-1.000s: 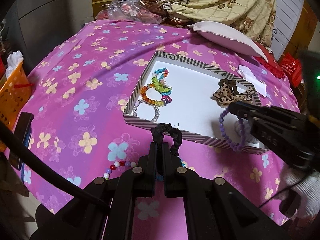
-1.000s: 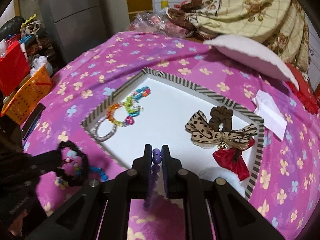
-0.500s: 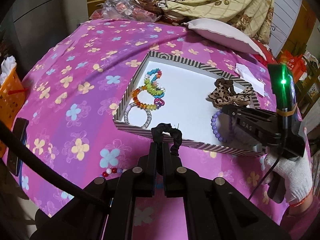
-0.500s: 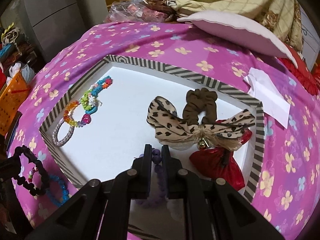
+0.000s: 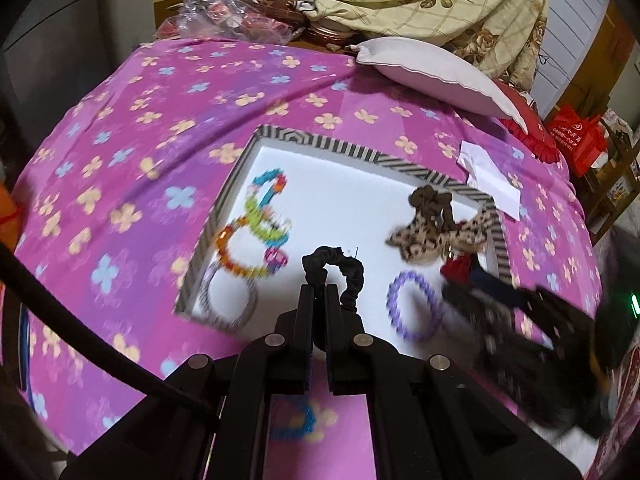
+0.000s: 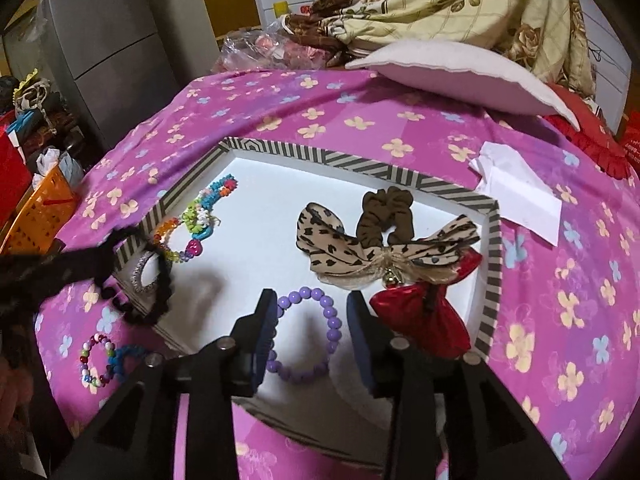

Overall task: Organize jewelry
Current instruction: 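Lower the black scrunchie into the box and open the left tool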

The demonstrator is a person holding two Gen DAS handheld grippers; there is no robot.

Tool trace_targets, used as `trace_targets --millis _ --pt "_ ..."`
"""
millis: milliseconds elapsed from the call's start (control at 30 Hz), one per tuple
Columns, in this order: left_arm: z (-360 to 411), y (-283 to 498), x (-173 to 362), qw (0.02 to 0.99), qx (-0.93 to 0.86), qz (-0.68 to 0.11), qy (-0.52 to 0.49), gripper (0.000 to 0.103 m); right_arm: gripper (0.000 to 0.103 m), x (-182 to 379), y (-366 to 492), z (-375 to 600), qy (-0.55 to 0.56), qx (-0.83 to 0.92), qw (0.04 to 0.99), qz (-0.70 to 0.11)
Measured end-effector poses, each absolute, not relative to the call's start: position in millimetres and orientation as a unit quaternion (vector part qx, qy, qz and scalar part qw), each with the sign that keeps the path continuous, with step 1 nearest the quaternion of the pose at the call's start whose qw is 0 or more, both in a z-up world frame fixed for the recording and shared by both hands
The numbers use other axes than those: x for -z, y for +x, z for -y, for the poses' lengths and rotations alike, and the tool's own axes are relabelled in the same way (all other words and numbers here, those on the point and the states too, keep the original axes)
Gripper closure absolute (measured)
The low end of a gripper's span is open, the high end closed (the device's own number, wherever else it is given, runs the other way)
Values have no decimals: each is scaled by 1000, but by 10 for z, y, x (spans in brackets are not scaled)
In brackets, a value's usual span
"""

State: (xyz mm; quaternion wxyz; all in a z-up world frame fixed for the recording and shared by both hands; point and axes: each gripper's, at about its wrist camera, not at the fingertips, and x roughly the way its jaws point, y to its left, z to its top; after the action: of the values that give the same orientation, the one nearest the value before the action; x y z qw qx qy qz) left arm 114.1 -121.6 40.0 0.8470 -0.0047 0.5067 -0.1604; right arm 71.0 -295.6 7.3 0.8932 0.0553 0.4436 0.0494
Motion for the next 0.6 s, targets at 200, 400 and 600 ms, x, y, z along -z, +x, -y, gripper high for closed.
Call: trace_targets --millis 200,400,600 --pt "1486 1522 -275 843 156 -514 13 80 55 -135 631 2946 52 -64 896 -435" --pt "1713 1880 -81 841 148 -519 32 80 51 -143 598 2981 57 -70 898 -430" --pt "1822 2175 118 843 131 -517 63 80 51 -110 567 3014 60 -74 899 -428"
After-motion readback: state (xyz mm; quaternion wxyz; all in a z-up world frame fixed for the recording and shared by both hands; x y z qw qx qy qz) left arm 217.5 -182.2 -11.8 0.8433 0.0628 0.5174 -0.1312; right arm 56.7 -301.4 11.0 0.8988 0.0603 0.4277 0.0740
